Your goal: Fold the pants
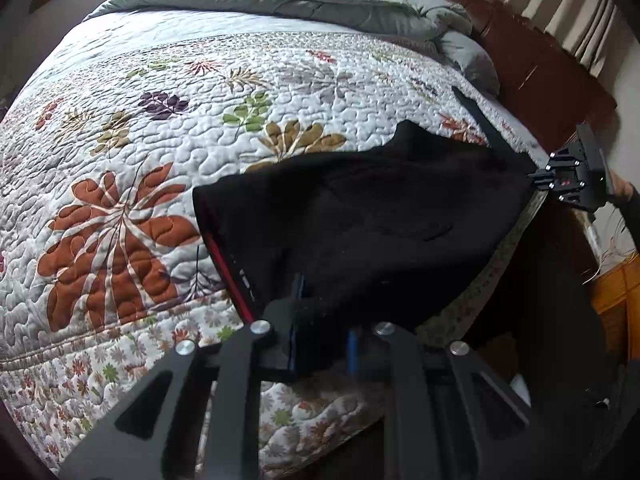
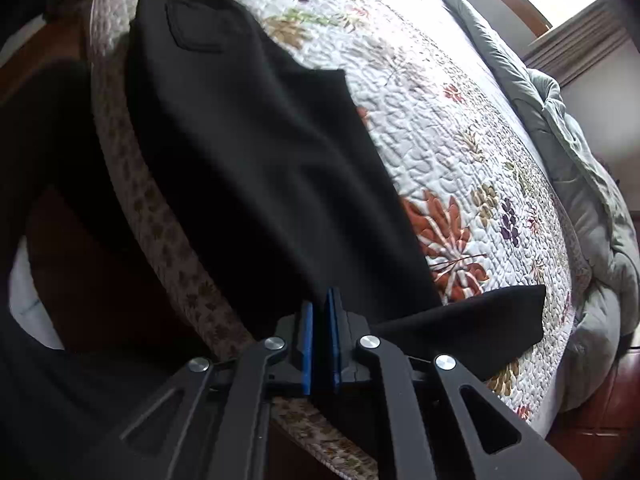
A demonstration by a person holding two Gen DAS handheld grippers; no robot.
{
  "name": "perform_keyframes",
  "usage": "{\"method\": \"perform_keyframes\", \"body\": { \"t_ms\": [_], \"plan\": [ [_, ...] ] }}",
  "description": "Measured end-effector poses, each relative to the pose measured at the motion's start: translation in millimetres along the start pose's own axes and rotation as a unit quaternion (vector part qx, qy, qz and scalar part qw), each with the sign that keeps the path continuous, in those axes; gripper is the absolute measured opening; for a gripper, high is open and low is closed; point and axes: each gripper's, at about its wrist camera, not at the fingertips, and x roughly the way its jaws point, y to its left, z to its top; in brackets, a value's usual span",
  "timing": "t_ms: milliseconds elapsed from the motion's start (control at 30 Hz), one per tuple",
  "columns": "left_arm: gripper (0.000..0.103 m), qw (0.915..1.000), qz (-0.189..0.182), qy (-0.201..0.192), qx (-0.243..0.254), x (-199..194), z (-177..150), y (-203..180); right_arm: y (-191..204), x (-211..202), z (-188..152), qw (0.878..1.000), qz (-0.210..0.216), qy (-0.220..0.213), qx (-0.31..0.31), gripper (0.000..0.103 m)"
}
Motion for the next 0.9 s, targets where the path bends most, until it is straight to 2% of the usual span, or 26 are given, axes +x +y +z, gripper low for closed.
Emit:
{"method": "perform_keyframes", "body": {
  "t_ms": [167, 333, 433, 500, 567, 600, 633, 667, 733, 800, 867, 900],
  "plan": [
    [0.017, 0.9964, 0.048, 0.031, 0.063, 15, -15, -17, 31, 22, -9, 0.999, -0.028, 0.021, -0.019, 0.007],
    [0.018, 0.9923, 0.077, 0.033, 0.091, 12, -17, -24, 43, 40, -12, 0.999, -0.034, 0.034, -0.023, 0.007],
    [0.025, 0.9824, 0.124, 0.047, 0.131, 10, -24, -34, 43, 45, -12, 0.999, -0.032, 0.037, -0.017, 0.008],
    [0.040, 0.9759, 0.145, 0.063, 0.150, 3, -33, -40, 42, 46, -12, 0.999, -0.032, 0.036, -0.018, 0.010],
    [0.050, 0.9751, 0.154, 0.062, 0.147, -11, -41, -40, 39, 39, -13, 0.999, -0.022, 0.032, -0.005, 0.011],
    [0.051, 0.9780, 0.152, 0.049, 0.135, -25, -43, -40, 34, 35, -12, 1.000, -0.013, 0.029, 0.003, 0.014],
    [0.052, 0.9804, 0.148, 0.038, 0.124, -34, -43, -41, 24, 25, -12, 0.999, 0.026, 0.016, 0.033, 0.022],
    [0.055, 0.9837, 0.141, 0.017, 0.110, -49, -42, -43, 14, 15, -11, 0.996, 0.059, -0.001, 0.065, 0.027],
    [0.064, 0.9867, 0.133, -0.026, 0.090, -67, -36, -49, -7, 1, -11, 0.986, 0.098, -0.032, 0.128, 0.032],
    [0.086, 0.9881, 0.114, -0.087, 0.057, -76, -24, -56, -29, 2, -12, 0.970, 0.130, -0.045, 0.200, 0.032],
    [0.090, 0.9867, 0.089, -0.135, 0.016, -68, -11, -60, -35, 18, -12, 0.966, 0.136, -0.028, 0.219, 0.032],
    [0.090, 0.9871, 0.078, -0.140, 0.003, -59, -6, -61, -34, 25, -12, 0.967, 0.131, -0.017, 0.219, 0.032]
  ]
}}
